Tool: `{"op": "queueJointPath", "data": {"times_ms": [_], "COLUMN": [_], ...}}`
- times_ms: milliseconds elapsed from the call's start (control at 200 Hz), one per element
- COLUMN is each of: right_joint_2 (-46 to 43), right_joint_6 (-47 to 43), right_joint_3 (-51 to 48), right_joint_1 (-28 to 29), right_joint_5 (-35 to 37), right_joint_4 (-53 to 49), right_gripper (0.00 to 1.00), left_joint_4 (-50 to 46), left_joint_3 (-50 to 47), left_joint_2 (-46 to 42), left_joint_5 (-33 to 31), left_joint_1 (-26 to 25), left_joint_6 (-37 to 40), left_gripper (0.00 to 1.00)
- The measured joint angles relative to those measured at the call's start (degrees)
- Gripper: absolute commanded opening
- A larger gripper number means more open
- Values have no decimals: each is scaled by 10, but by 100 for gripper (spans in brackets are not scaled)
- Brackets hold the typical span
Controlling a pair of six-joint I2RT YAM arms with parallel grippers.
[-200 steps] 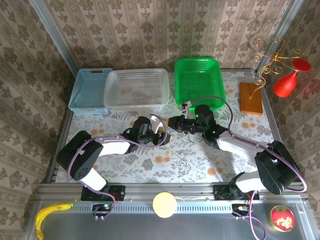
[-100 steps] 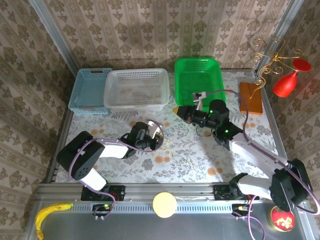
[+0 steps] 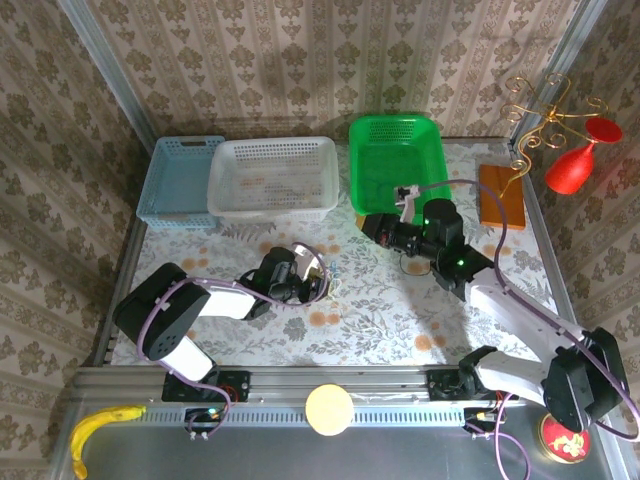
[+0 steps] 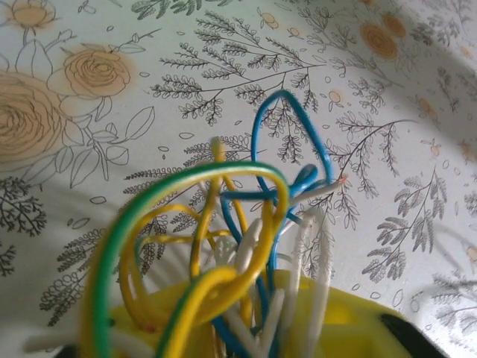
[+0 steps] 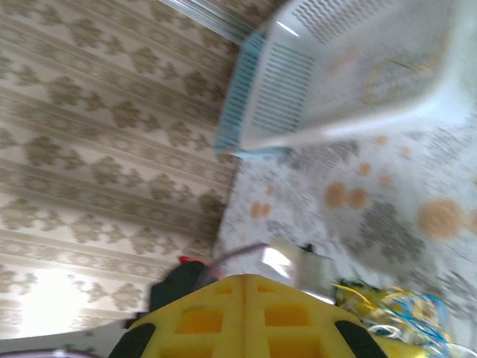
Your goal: Untangle the cables
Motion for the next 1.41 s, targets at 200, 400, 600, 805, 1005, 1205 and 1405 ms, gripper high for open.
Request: {"op": "queueJointPath", "data": {"times_ms": [200,400,600,805,1005,1205,1405], "right_joint_2": [19,19,19,24,82,193,287], "right_joint_6": [-19,-39,-56,-75,-123,-196,-252], "right_joint_3": [-55,-63,-62,-53,-2,76,136], "right_joint_1": [3,8,9,15,35,49,63], "right_joint_5": [14,26,34,47,75,111,160], "right_joint_4": [-18,-25,-40,-59,-100,-135,-155], "right_gripper": [20,38,45,49,52,57,66], "left_joint_4": [-46,-142,-212,-248,-256,-263,-263], "left_joint_3": [16,42,69,73,76,76,75], "left_joint_2": [-14,-84,-163,-225,-245,-245,-245], "left_joint_5": [7,0,-6,-15,-31,-57,-73], "left_joint_1": [0,0,4,34,80,107,120], "left_joint_6": [-2,7,8,-10,-49,-83,-100], "left_gripper": [85,100,100,100,100,100,100]}}
